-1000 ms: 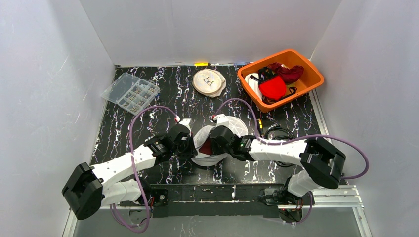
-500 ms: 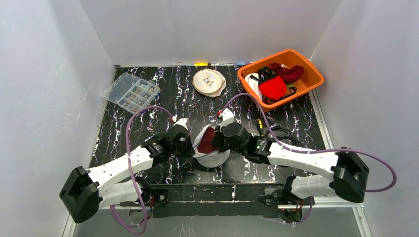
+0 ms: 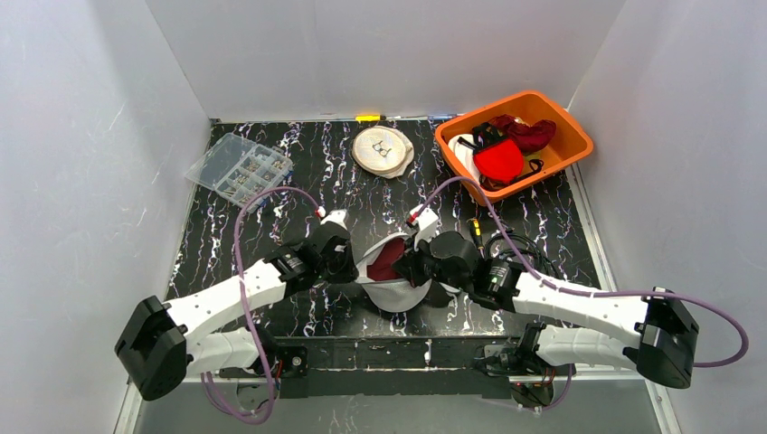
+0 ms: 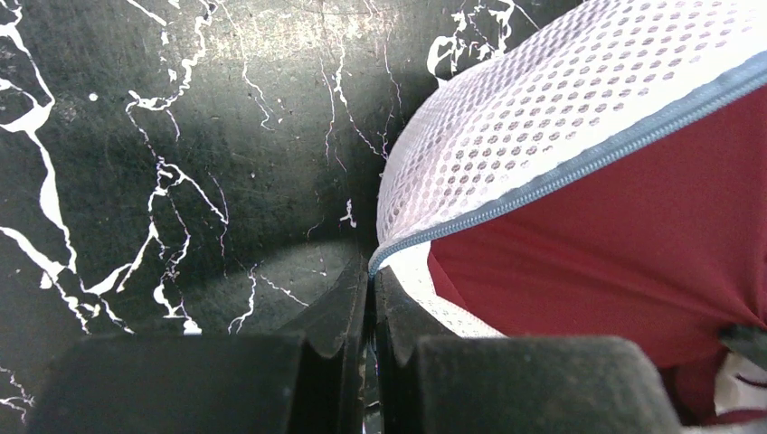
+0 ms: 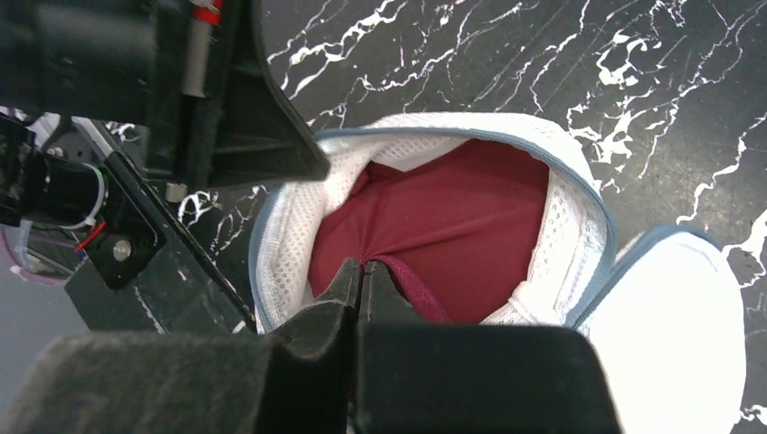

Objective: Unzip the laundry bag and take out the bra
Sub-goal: Pick up the bra from the laundry bag.

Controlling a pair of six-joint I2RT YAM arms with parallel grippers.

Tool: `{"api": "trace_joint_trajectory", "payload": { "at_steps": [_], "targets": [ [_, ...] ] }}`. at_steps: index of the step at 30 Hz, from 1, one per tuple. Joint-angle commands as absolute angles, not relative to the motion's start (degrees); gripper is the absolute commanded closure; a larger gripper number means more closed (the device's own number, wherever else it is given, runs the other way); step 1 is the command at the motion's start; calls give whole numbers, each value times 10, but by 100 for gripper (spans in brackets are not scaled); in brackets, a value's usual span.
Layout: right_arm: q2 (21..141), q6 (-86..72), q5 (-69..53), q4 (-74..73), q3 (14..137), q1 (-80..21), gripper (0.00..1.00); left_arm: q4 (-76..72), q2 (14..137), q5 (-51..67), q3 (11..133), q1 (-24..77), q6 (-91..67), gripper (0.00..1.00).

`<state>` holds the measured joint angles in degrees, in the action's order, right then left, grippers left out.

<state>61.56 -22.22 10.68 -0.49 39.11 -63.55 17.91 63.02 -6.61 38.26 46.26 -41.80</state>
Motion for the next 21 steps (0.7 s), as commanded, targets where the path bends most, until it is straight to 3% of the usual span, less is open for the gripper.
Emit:
{"api": "trace_joint_trajectory", "payload": {
  "at_steps": [1, 6, 16, 17, 21],
  "targets": [
    [599, -252, 122, 98, 394, -636, 99, 168, 659, -65, 401, 463, -397, 100],
    [564, -286, 194, 184, 370, -636, 99, 164, 664, -72, 409, 464, -391, 100],
    [567, -297, 272, 129, 342, -635, 99, 183, 643, -110, 429, 464, -389, 100],
    [572, -301, 271, 119, 333, -635, 99, 185, 648, -104, 433, 463, -389, 96],
    [580, -321, 259, 108, 295, -635, 99, 194, 658, -68, 446, 464, -399, 55]
  ]
}}
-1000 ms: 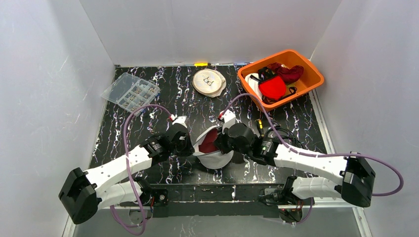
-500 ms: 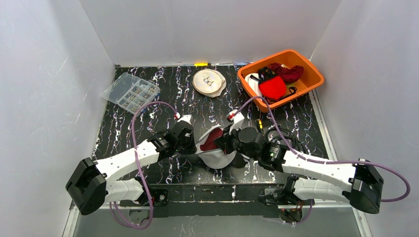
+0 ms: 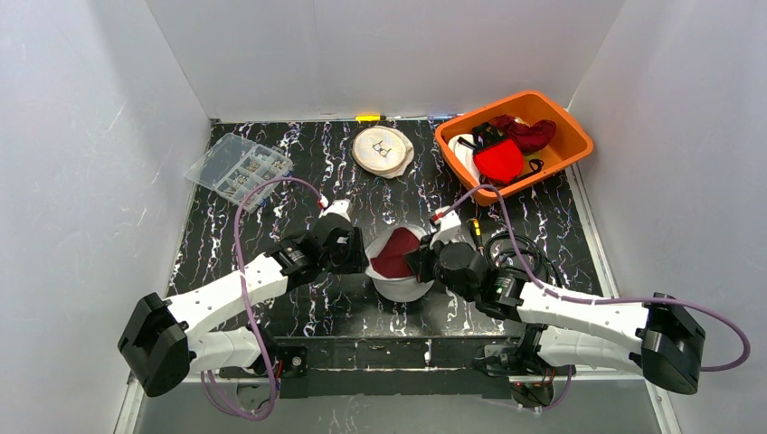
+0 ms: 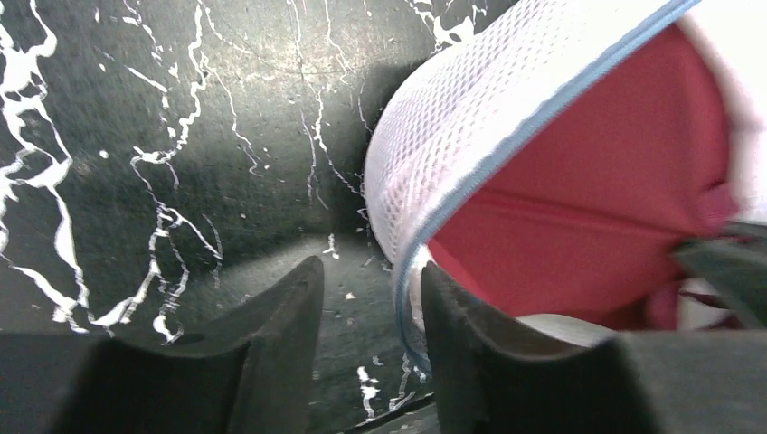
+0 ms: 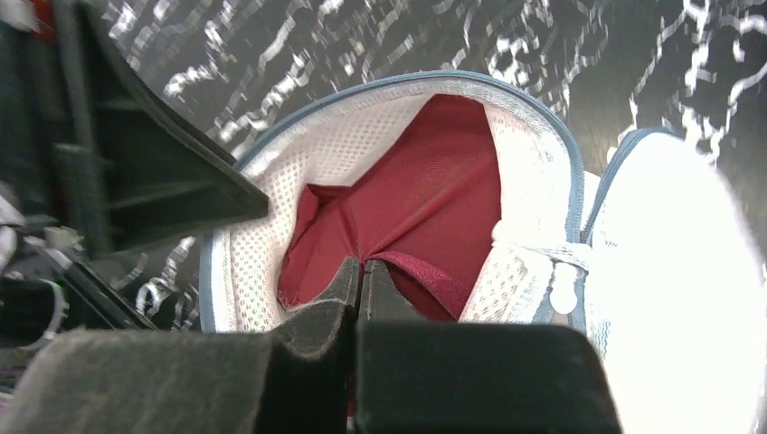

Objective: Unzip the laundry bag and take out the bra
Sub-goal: Pick up the bra from the laundry bag.

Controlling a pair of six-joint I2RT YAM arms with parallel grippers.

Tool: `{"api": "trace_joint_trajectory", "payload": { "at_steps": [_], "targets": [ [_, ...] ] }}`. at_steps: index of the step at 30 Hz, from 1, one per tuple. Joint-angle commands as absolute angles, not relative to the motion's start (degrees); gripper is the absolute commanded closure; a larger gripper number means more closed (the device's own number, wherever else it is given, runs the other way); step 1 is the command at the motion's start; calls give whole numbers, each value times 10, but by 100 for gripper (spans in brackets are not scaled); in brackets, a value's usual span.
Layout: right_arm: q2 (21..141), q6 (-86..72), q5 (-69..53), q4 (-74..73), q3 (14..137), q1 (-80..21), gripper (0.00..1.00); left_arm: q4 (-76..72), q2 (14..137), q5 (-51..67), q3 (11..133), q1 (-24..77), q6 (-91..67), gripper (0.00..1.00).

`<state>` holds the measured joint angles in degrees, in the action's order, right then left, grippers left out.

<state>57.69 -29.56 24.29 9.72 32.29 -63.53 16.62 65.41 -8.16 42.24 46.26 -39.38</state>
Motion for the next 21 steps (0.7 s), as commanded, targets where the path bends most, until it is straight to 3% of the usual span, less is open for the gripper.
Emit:
{"api": "trace_joint_trajectory", "payload": {
  "at_steps": [1, 5, 12, 15, 21],
  "targets": [
    [579, -325, 255, 110, 288, -635, 99, 192, 656, -57, 447, 464, -407, 47],
    [575, -336, 250, 112, 273, -635, 99, 179, 642, -9, 449, 464, -442, 32],
    [581, -340, 224, 117, 264, -635, 99, 137, 678, 95, 455, 464, -480, 28],
    [574, -351, 230, 110, 263, -635, 99, 110, 710, 137, 457, 470, -470, 40],
    [553, -373, 268, 111, 287, -634, 99, 118, 728, 93, 446, 499, -425, 84]
  ]
}}
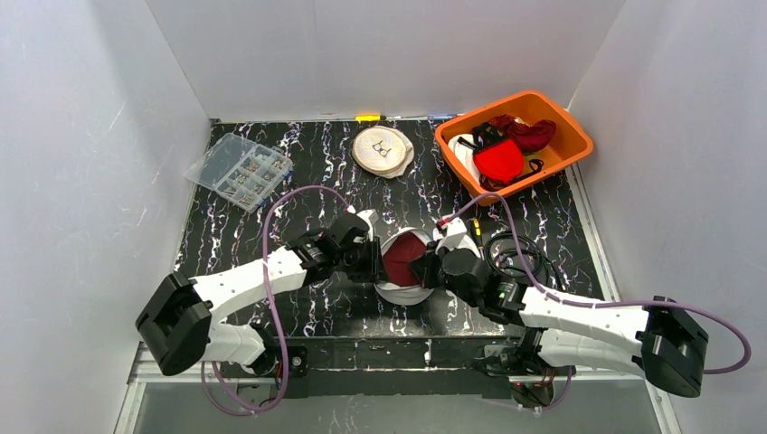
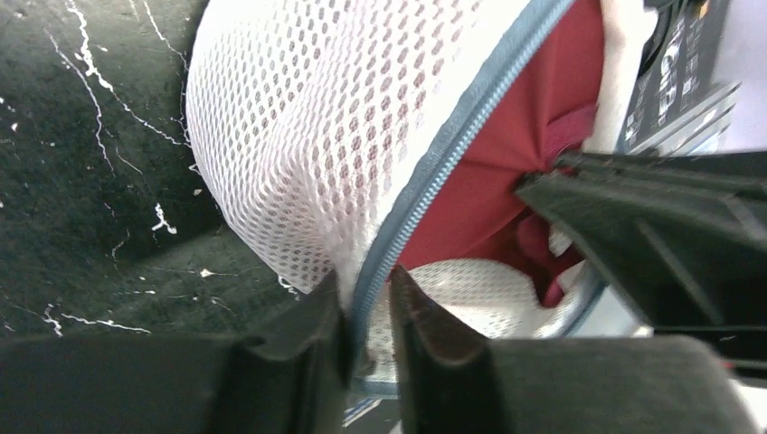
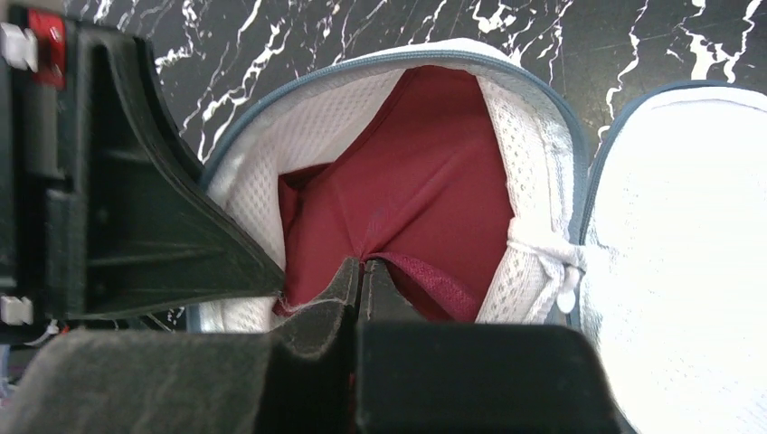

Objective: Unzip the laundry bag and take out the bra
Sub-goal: Pick up the bra from the laundry bag.

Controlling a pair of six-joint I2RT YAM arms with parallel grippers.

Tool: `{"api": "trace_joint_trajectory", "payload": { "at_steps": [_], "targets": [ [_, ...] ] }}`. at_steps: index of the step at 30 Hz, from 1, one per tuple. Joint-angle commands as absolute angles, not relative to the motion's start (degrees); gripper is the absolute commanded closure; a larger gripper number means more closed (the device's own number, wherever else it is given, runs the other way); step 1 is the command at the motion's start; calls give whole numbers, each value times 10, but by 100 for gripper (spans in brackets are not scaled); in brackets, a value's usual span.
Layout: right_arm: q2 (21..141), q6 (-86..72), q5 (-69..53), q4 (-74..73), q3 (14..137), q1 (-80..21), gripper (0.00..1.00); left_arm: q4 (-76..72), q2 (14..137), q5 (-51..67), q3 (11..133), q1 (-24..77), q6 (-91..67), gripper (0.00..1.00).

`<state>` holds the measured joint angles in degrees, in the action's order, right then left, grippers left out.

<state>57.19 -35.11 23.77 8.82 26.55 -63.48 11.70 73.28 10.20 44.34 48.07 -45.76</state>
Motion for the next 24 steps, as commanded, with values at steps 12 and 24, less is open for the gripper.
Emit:
{"api": "trace_joint_trajectory", "payload": {
  "at_steps": [12, 24],
  "targets": [
    [515, -381, 211, 219, 312, -605, 99, 187, 722, -165, 433, 559, -363, 100],
    [469, -352, 166, 50, 300, -595, 32, 192, 744, -207, 442, 562, -368, 100]
  ]
}}
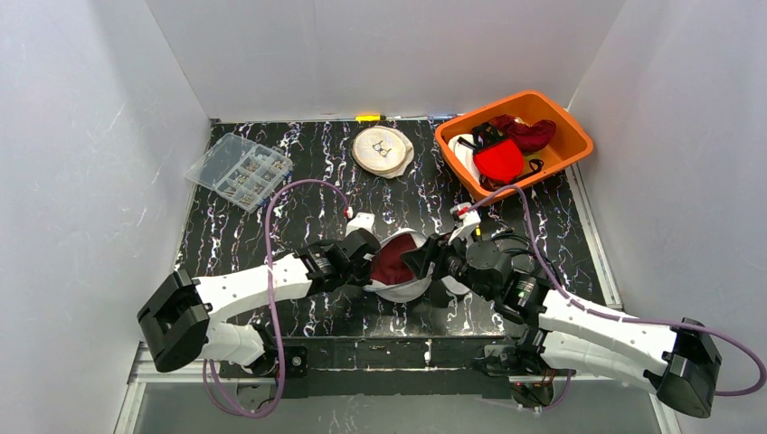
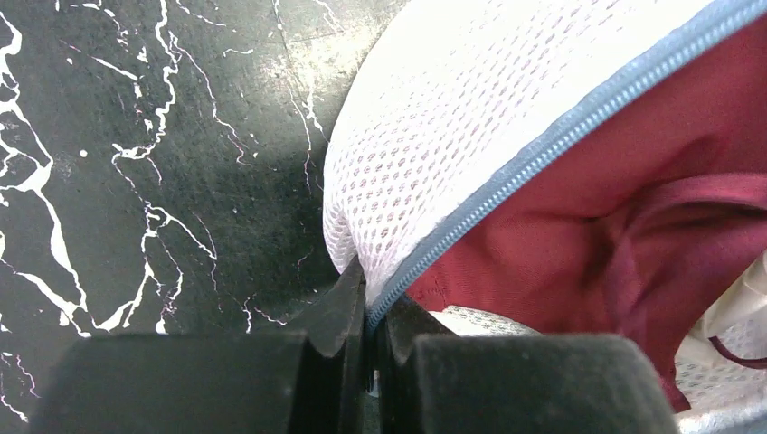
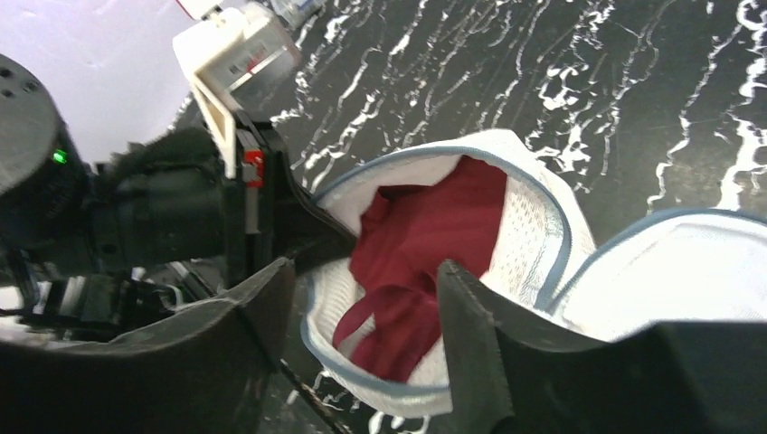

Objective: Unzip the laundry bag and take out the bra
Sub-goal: Pick up the bra from the laundry bag.

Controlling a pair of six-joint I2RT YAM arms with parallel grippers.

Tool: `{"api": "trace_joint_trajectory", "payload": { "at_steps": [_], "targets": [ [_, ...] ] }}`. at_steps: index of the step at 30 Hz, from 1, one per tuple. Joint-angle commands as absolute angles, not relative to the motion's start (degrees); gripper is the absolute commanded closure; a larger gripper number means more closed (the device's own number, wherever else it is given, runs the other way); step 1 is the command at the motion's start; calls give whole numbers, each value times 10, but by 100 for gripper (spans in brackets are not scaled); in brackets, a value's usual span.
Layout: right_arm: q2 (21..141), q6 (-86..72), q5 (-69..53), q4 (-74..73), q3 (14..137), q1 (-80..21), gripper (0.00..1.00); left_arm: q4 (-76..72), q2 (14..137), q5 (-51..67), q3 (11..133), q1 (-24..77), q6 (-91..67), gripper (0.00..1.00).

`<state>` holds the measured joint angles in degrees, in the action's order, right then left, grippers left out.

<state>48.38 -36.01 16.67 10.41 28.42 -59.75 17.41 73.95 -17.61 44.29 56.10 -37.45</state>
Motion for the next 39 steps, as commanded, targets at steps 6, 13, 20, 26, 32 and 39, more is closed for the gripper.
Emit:
{"api": "trace_joint_trajectory", "payload": {
  "at_steps": [6, 13, 20, 26, 32, 39],
  "targets": [
    [474, -352, 172, 1, 326, -595, 25, 184, 761, -190, 450, 562, -371, 100],
    [556, -322, 144, 24, 379, -594, 27, 178, 750, -158, 462, 562, -380, 100],
    [646, -301, 163, 24, 406, -595, 28, 179, 726, -139, 472, 562, -381, 100],
    [672, -340, 261, -46, 393, -594, 26, 177, 726, -120, 476, 562, -384, 100],
    [659, -363, 303, -73, 372, -594, 19, 171, 735, -114, 472, 562, -385, 100],
    [655, -373, 304, -85, 358, -593, 11, 160, 743, -107, 464, 562, -389, 100]
  ]
}}
